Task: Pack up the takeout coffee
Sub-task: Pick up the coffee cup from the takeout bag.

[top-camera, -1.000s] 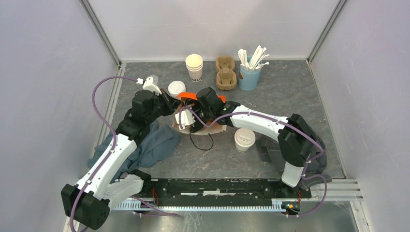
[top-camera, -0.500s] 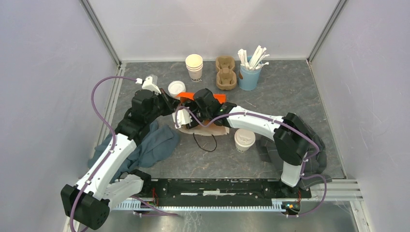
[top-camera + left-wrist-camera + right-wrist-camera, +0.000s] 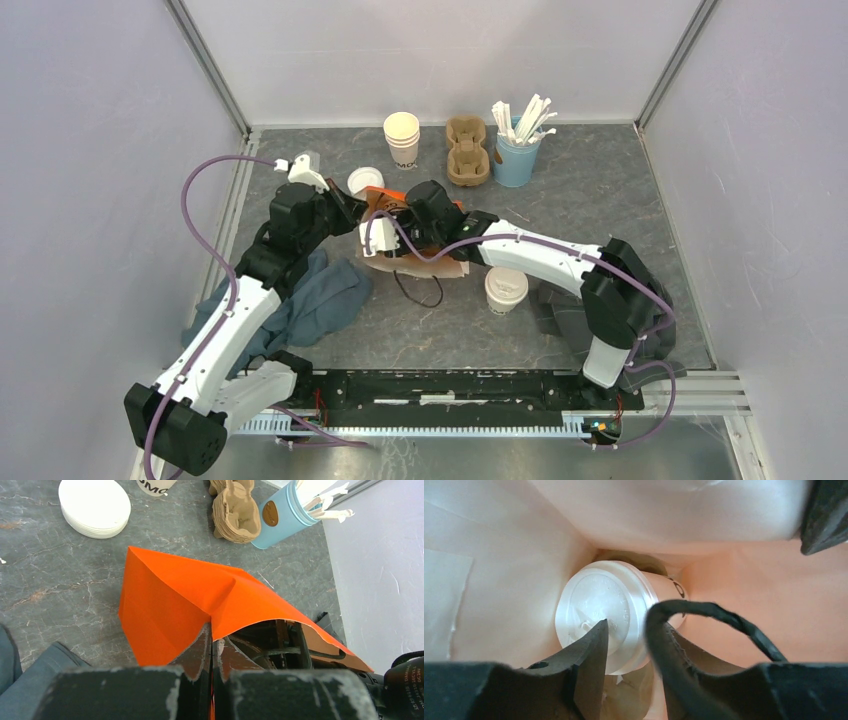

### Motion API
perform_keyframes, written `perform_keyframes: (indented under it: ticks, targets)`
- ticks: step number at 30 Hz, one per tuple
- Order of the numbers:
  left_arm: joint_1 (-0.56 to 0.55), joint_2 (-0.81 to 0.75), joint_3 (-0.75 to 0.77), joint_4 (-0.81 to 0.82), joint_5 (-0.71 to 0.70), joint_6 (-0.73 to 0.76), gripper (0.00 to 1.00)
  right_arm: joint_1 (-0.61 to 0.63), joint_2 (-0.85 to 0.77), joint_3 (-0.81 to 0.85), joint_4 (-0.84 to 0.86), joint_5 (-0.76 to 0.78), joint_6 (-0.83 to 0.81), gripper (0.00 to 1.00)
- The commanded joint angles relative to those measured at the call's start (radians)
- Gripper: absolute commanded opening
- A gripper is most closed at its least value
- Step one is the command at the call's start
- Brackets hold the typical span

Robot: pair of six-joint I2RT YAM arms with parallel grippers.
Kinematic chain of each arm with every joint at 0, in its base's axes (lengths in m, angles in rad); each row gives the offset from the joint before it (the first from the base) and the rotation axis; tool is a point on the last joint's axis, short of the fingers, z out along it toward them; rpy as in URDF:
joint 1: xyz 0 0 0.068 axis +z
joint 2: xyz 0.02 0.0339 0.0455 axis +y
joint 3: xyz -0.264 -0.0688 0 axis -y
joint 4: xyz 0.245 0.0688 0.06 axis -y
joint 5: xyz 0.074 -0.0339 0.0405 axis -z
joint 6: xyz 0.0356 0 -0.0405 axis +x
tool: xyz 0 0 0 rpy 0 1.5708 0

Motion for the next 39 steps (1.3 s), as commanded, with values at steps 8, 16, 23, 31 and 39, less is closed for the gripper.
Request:
perform_keyframes:
  ticks: [8, 16, 23, 31, 39]
  targets:
    - [-0.007, -0.010, 0.004, -0.044, 0.001, 0.045, 0.02, -0.003, -0.122, -0.035, 0.137, -0.075, 0.187, 0.28]
    - [-0.008, -0.012, 0.001, -0.051, 0.008, 0.053, 0.02, -0.006, -0.148, -0.037, 0.174, -0.099, 0.266, 0.23]
    - [-0.007, -0.014, -0.001, -0.056, -0.004, 0.062, 0.02, -0.011, -0.208, -0.056, 0.181, -0.119, 0.384, 0.22]
    - [-0.007, 0.012, 0.055, -0.133, -0.087, 0.039, 0.02, -0.023, -0.322, -0.058, 0.174, -0.125, 0.723, 0.18]
    - [-0.008, 0.035, 0.073, -0.126, -0.096, 0.014, 0.02, -0.031, -0.414, -0.081, 0.158, -0.162, 1.020, 0.16]
